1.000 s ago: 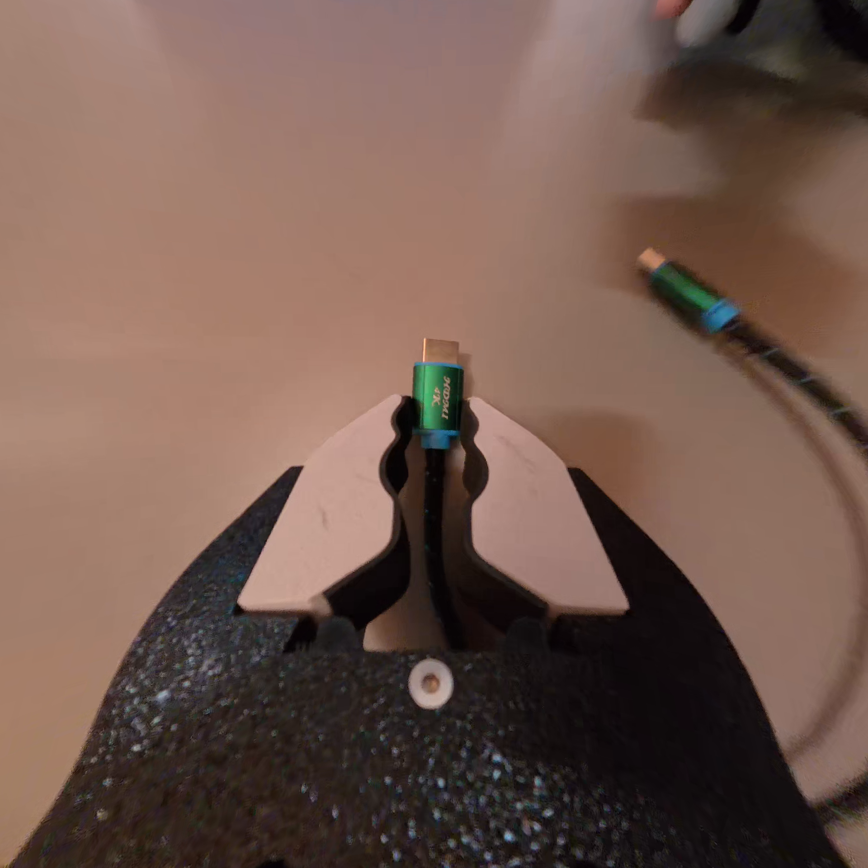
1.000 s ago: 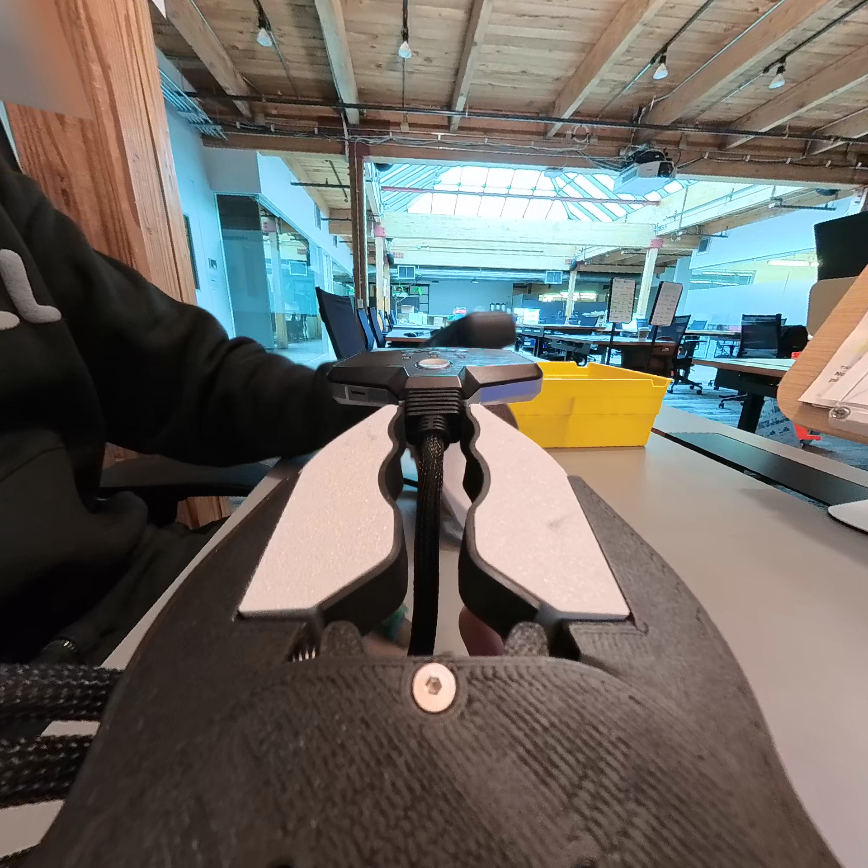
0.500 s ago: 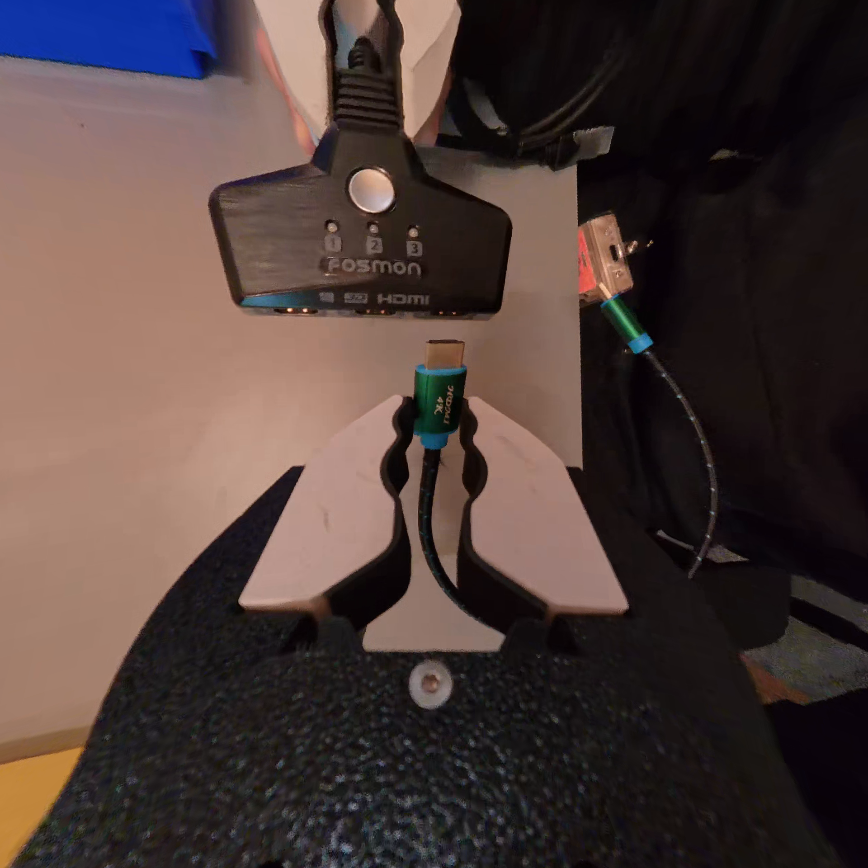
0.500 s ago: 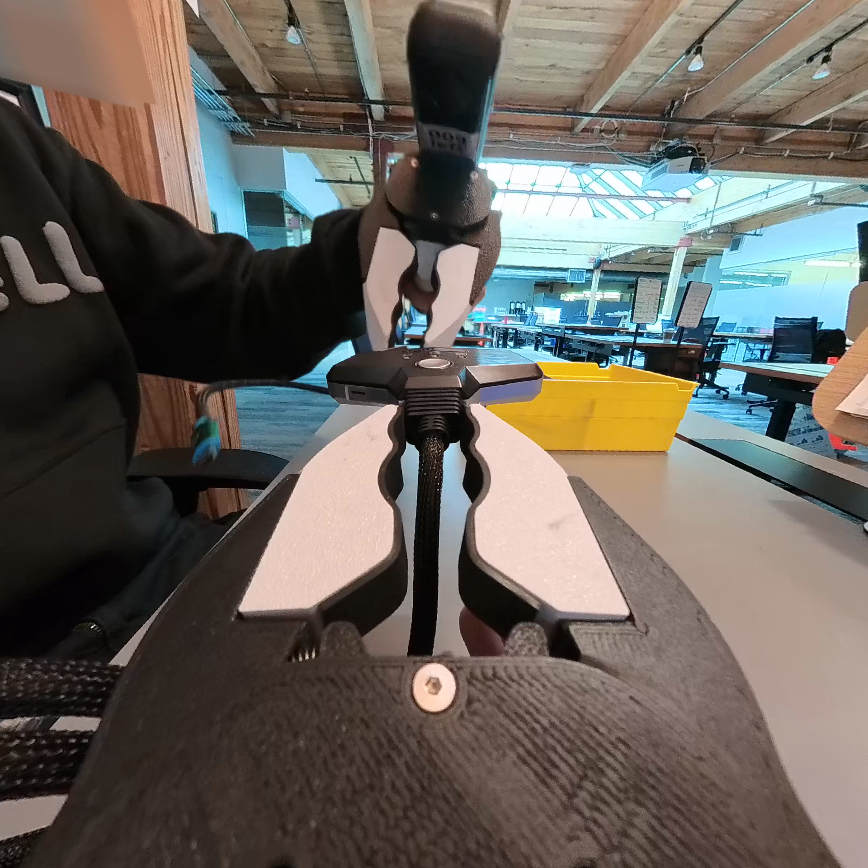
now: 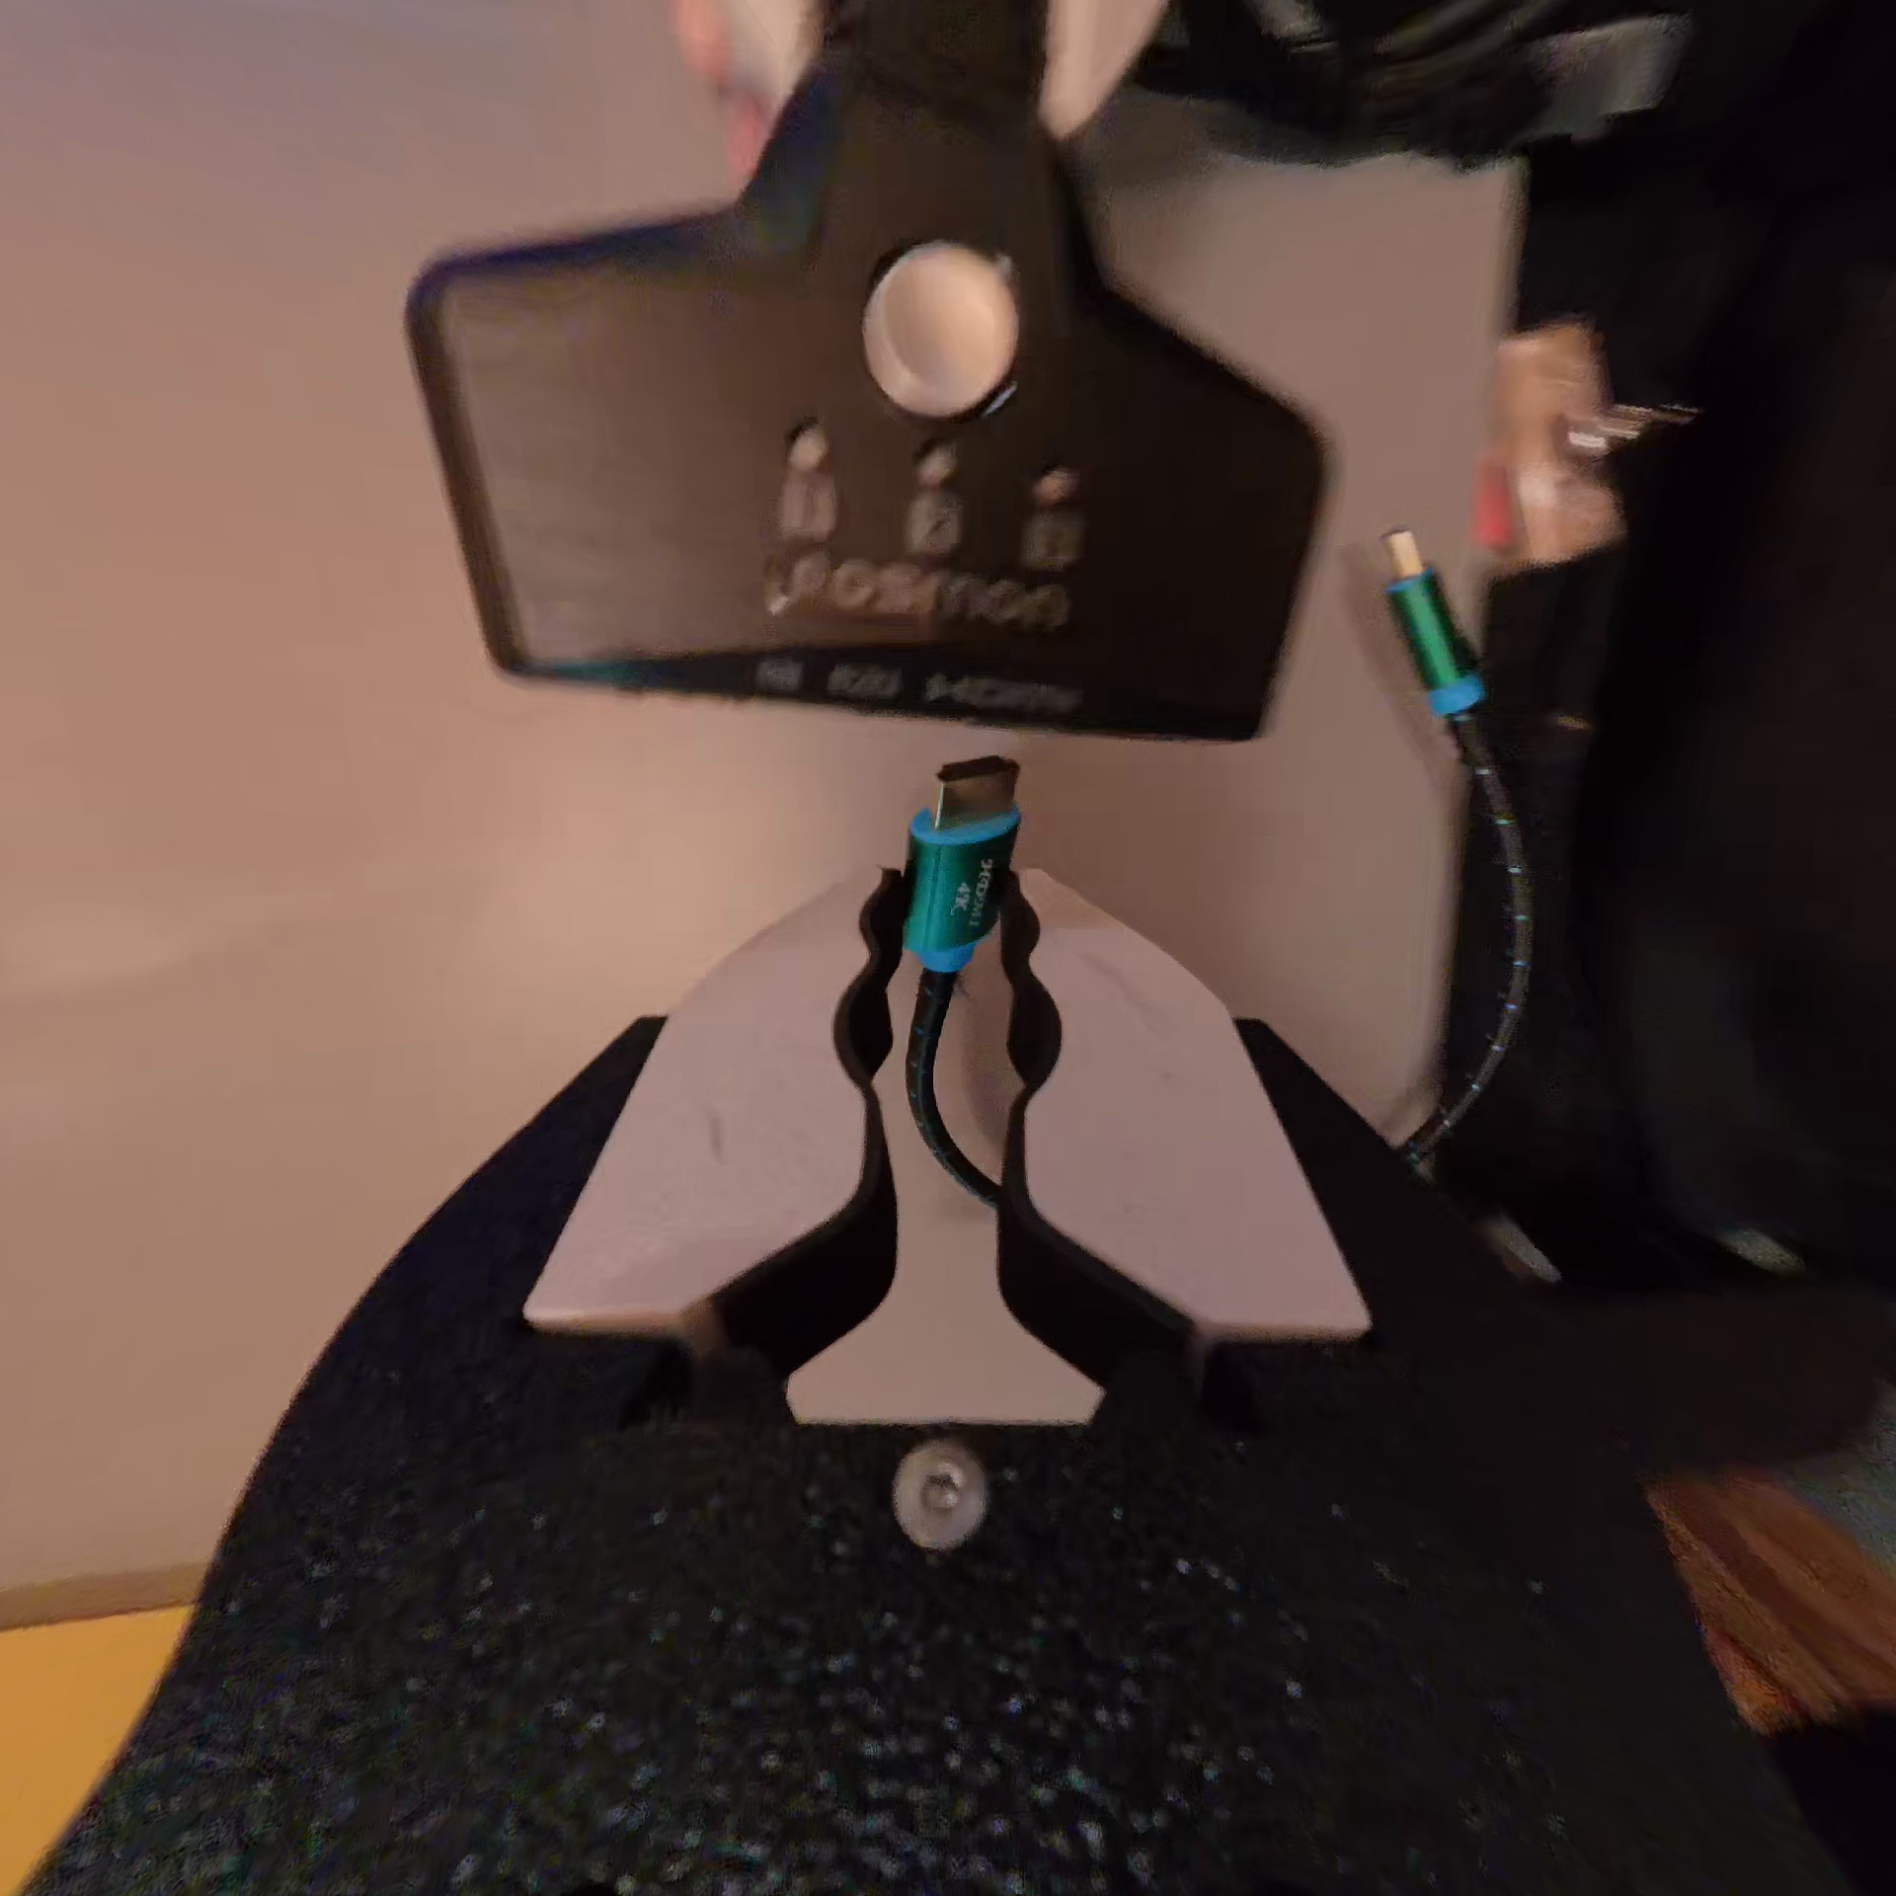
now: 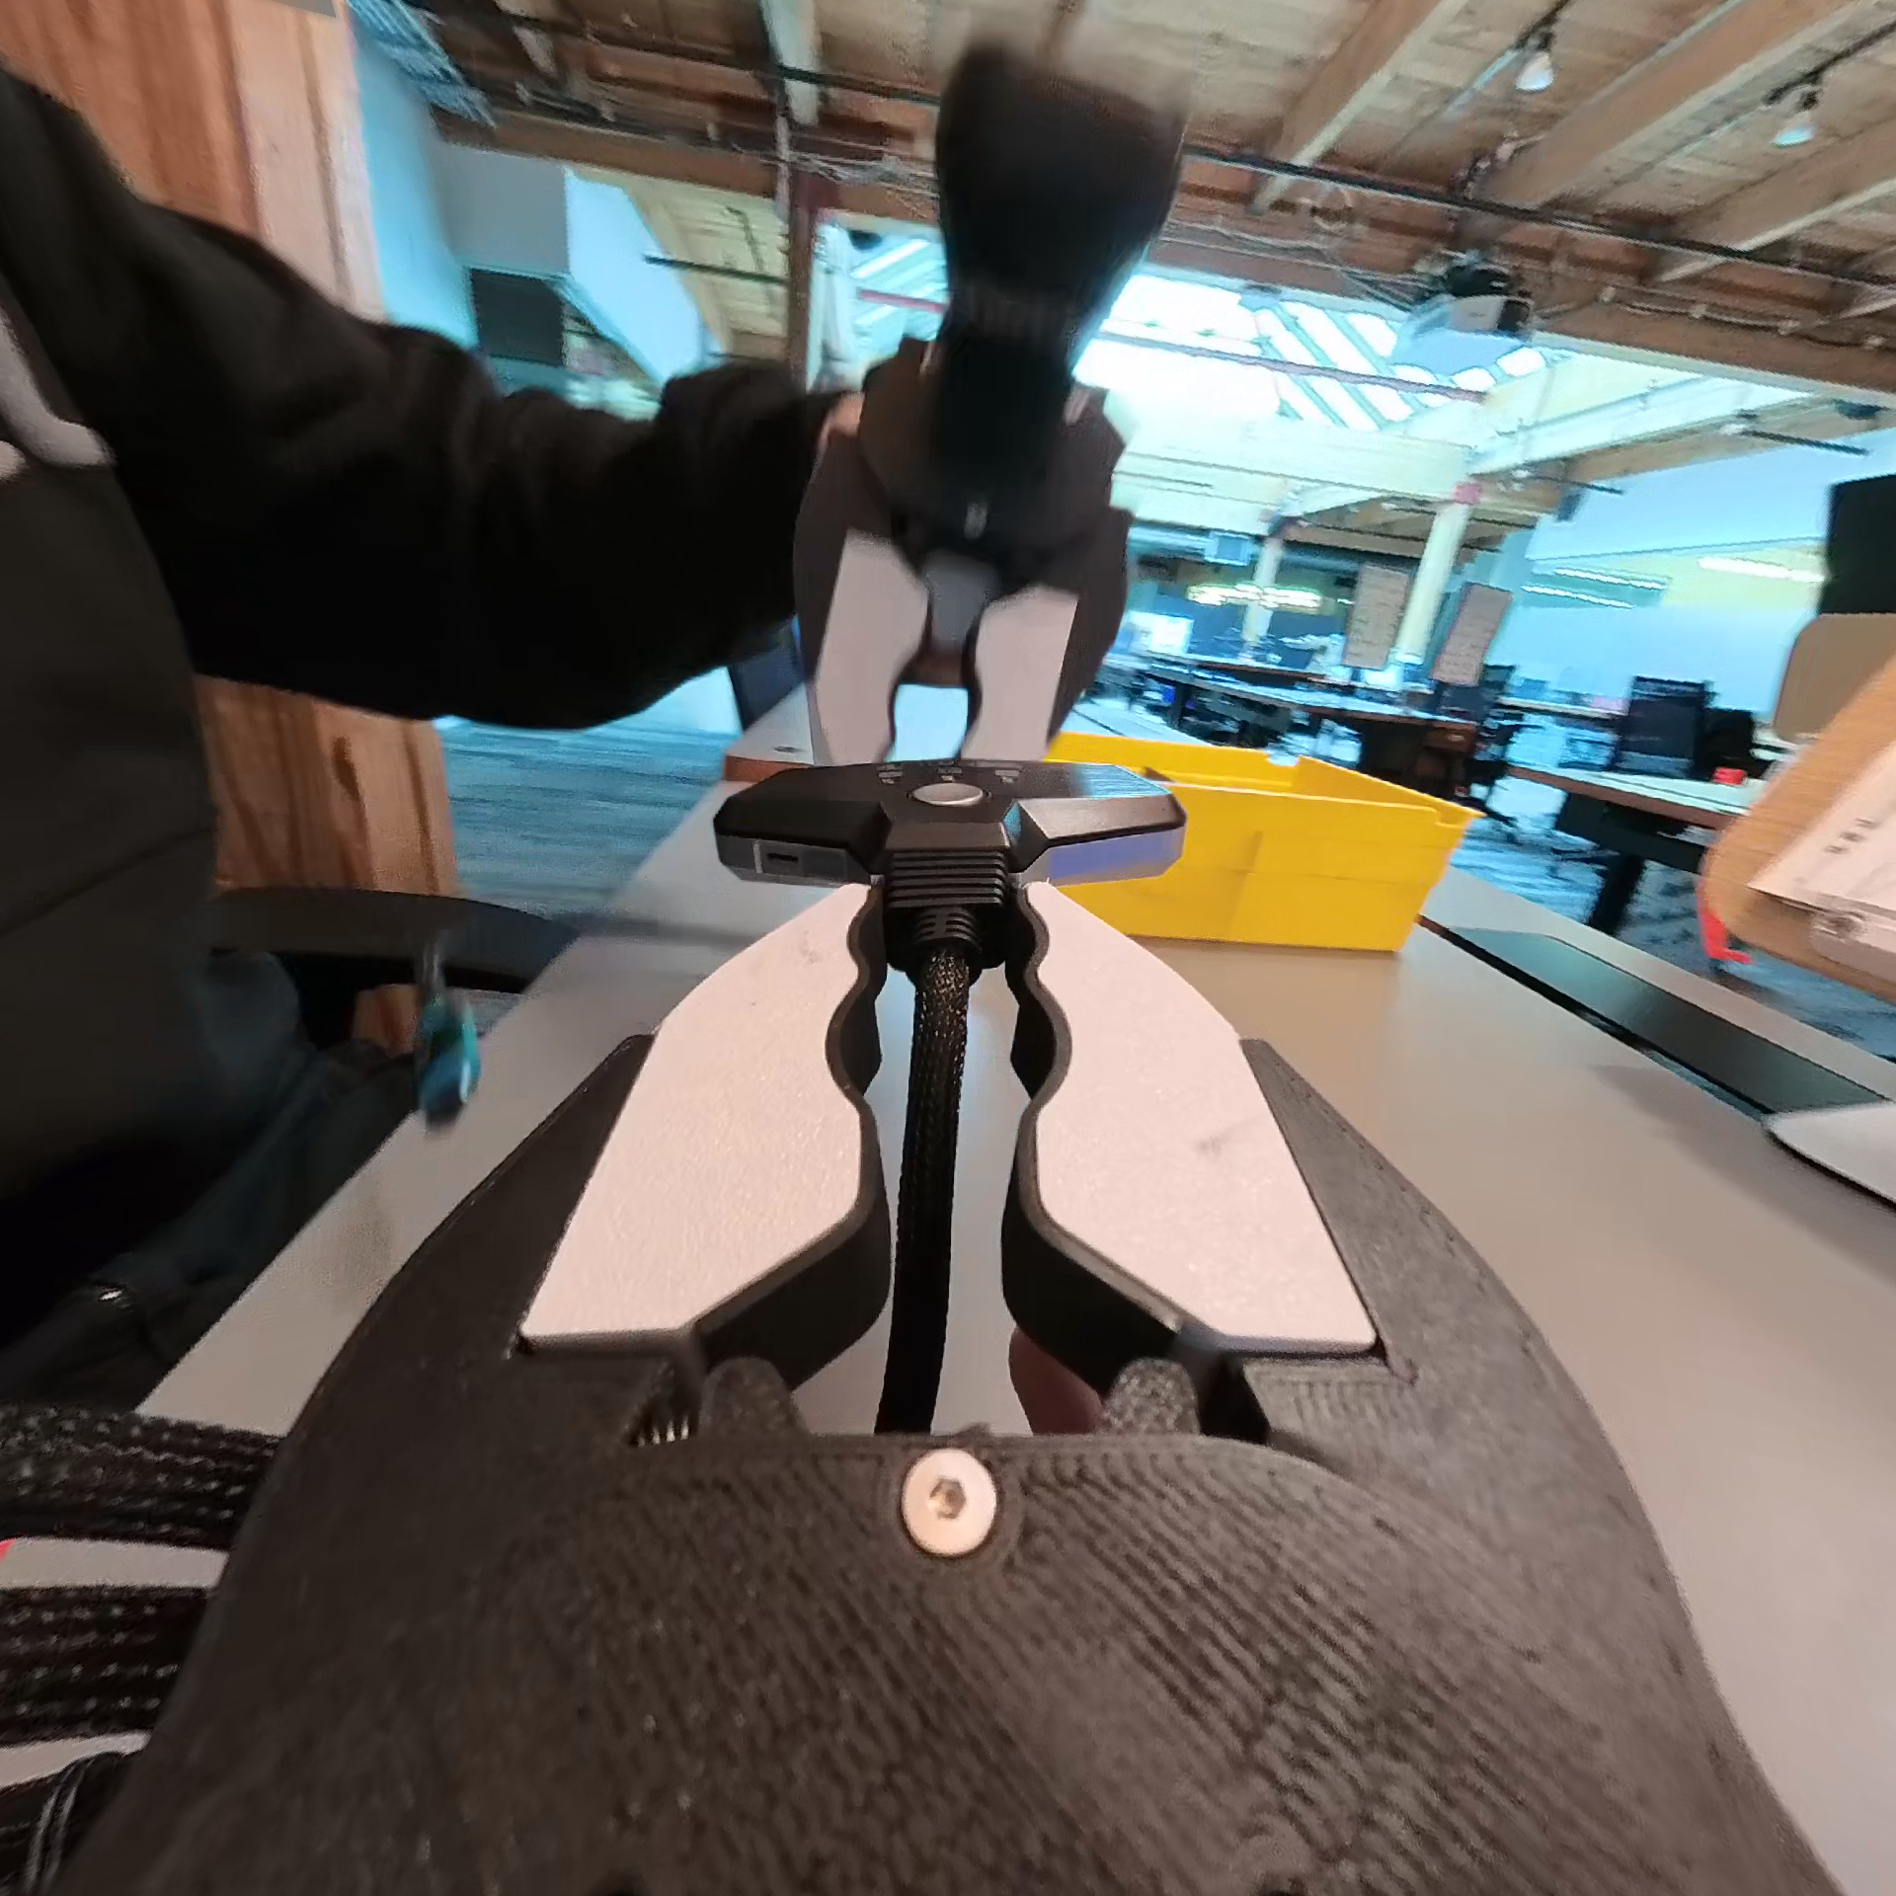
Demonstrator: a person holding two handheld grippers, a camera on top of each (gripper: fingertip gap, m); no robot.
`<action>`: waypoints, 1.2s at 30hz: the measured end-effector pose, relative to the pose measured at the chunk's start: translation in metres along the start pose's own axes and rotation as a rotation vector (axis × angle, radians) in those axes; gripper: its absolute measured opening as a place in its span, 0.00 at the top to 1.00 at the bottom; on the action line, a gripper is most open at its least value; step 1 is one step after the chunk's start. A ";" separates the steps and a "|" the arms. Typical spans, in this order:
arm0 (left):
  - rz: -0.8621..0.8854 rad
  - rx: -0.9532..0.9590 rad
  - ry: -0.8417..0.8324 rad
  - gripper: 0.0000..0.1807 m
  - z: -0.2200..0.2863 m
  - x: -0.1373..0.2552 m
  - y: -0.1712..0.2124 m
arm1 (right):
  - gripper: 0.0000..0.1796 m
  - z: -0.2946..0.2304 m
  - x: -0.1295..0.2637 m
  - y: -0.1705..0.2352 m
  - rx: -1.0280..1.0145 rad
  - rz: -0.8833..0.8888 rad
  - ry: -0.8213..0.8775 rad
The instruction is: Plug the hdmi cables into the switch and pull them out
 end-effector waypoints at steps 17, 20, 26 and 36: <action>0.299 -0.232 -0.579 0.86 -0.010 -0.094 0.043 | 0.88 0.005 0.008 0.002 -0.008 -0.020 0.065; 0.285 -0.254 -0.590 0.89 -0.008 -0.096 0.043 | 0.88 0.005 0.007 0.002 -0.009 -0.019 0.065; 0.323 -0.161 -0.555 0.89 -0.013 -0.096 0.044 | 0.88 0.005 0.007 0.002 -0.016 -0.019 0.064; 0.423 0.093 -0.261 0.89 -0.033 -0.093 0.050 | 0.88 0.005 0.007 0.003 -0.026 -0.019 0.064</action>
Point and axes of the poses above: each gripper's, where its closed fingertips meet, x back along the fingers, y out of its underside, z = x × y across the jaws, the point moved 8 cm from there along x, back along the fingers, and after that the axes turned 2 degrees about x, right-handed, at the moved point
